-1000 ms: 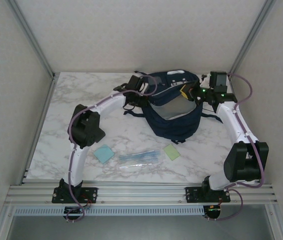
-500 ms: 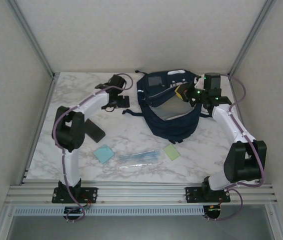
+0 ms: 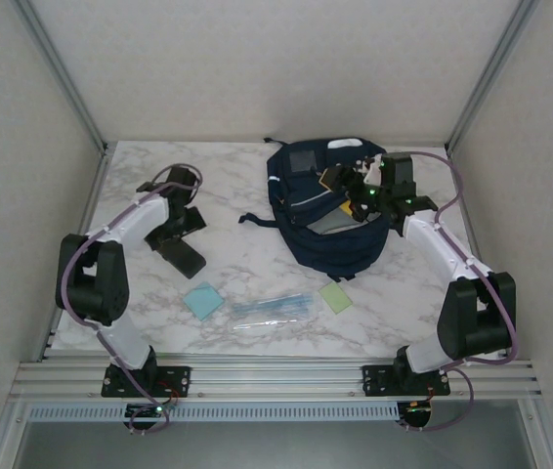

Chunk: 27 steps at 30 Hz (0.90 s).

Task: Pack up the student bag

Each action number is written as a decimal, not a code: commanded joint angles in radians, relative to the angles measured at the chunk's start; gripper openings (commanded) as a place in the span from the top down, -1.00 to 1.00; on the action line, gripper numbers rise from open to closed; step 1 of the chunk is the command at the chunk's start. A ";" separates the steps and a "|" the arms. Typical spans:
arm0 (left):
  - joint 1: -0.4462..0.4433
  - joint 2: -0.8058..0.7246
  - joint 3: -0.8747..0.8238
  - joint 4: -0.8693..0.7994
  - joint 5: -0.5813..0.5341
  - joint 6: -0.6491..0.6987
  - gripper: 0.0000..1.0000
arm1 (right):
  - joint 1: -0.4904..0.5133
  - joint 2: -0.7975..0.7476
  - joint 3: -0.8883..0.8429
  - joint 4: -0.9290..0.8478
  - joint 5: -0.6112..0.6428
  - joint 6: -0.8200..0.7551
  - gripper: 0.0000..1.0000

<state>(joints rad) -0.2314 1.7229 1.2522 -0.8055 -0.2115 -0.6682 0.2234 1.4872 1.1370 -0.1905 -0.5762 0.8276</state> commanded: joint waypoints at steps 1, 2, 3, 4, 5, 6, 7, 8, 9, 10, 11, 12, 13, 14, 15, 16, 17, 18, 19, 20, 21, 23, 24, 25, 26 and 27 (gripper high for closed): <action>0.032 -0.044 -0.048 0.019 -0.002 -0.100 -1.00 | 0.010 -0.031 -0.015 -0.047 0.029 -0.071 -0.98; 0.035 -0.029 -0.048 0.022 -0.005 -0.105 -1.00 | 0.010 -0.033 -0.021 -0.059 0.038 -0.076 -0.97; 0.039 -0.010 -0.045 0.023 -0.004 -0.110 -1.00 | 0.010 -0.037 -0.029 -0.064 0.044 -0.078 -0.97; 0.041 0.012 -0.042 0.023 -0.004 -0.119 -1.00 | 0.010 -0.039 -0.035 -0.069 0.049 -0.078 -0.98; 0.044 0.031 -0.044 0.033 -0.003 -0.125 -1.00 | 0.010 -0.040 -0.042 -0.073 0.050 -0.079 -0.98; 0.047 0.048 -0.047 0.045 -0.002 -0.134 -1.00 | 0.010 -0.041 -0.049 -0.076 0.052 -0.078 -0.98; 0.049 0.060 -0.049 0.055 0.000 -0.143 -1.00 | 0.010 -0.044 -0.056 -0.078 0.053 -0.076 -0.98; 0.051 0.073 -0.053 0.075 0.006 -0.149 -1.00 | 0.010 -0.048 -0.064 -0.081 0.056 -0.076 -0.98; 0.053 0.087 -0.054 0.087 0.006 -0.154 -1.00 | 0.011 -0.055 -0.071 -0.087 0.061 -0.078 -0.98; 0.056 0.098 -0.052 0.096 0.008 -0.157 -1.00 | 0.010 -0.060 -0.077 -0.093 0.065 -0.080 -0.98; 0.059 0.114 -0.050 0.107 0.012 -0.157 -1.00 | 0.010 -0.067 -0.083 -0.098 0.071 -0.083 -0.97; 0.061 0.129 -0.048 0.114 0.014 -0.158 -1.00 | 0.010 -0.074 -0.088 -0.106 0.074 -0.088 -0.98; 0.064 0.141 -0.046 0.120 0.020 -0.160 -1.00 | 0.010 -0.080 -0.089 -0.112 0.079 -0.092 -0.98; 0.066 0.153 -0.049 0.134 0.031 -0.157 -1.00 | 0.010 -0.086 -0.091 -0.121 0.084 -0.096 -0.97; 0.068 0.164 -0.051 0.142 0.036 -0.160 -1.00 | 0.010 -0.092 -0.092 -0.127 0.087 -0.100 -0.97; 0.069 0.171 -0.055 0.152 0.042 -0.160 -1.00 | 0.010 -0.097 -0.092 -0.133 0.089 -0.102 -0.97; 0.070 0.180 -0.061 0.161 0.050 -0.161 -1.00 | 0.010 -0.104 -0.092 -0.139 0.090 -0.106 -0.98; 0.070 0.185 -0.068 0.170 0.053 -0.161 -0.97 | 0.011 -0.111 -0.092 -0.145 0.092 -0.108 -0.98; 0.070 0.188 -0.077 0.179 0.056 -0.160 -0.92 | 0.010 -0.116 -0.092 -0.150 0.094 -0.108 -0.98; 0.069 0.190 -0.086 0.187 0.054 -0.159 -0.82 | 0.011 -0.126 -0.090 -0.159 0.095 -0.109 -0.98; 0.071 0.190 -0.092 0.193 0.049 -0.160 -0.66 | 0.011 -0.134 -0.086 -0.167 0.093 -0.112 -0.98; 0.072 0.183 -0.104 0.198 0.035 -0.157 -0.39 | 0.011 -0.151 -0.078 -0.188 0.089 -0.120 -0.97; 0.072 0.175 -0.106 0.201 0.033 -0.153 -0.30 | 0.010 -0.161 -0.072 -0.206 0.092 -0.126 -0.98; 0.072 0.167 -0.105 0.199 0.029 -0.150 -0.23 | 0.011 -0.169 -0.067 -0.218 0.092 -0.132 -0.98; 0.072 0.154 -0.102 0.194 0.027 -0.148 -0.19 | 0.010 -0.184 -0.065 -0.231 0.093 -0.137 -0.98; 0.071 0.142 -0.093 0.189 0.031 -0.145 -0.17 | 0.012 -0.196 -0.062 -0.237 0.092 -0.142 -0.98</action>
<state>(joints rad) -0.1692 1.8690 1.1824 -0.6098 -0.1616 -0.8124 0.2272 1.3415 1.0508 -0.3801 -0.4904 0.7227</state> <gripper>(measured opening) 0.631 0.988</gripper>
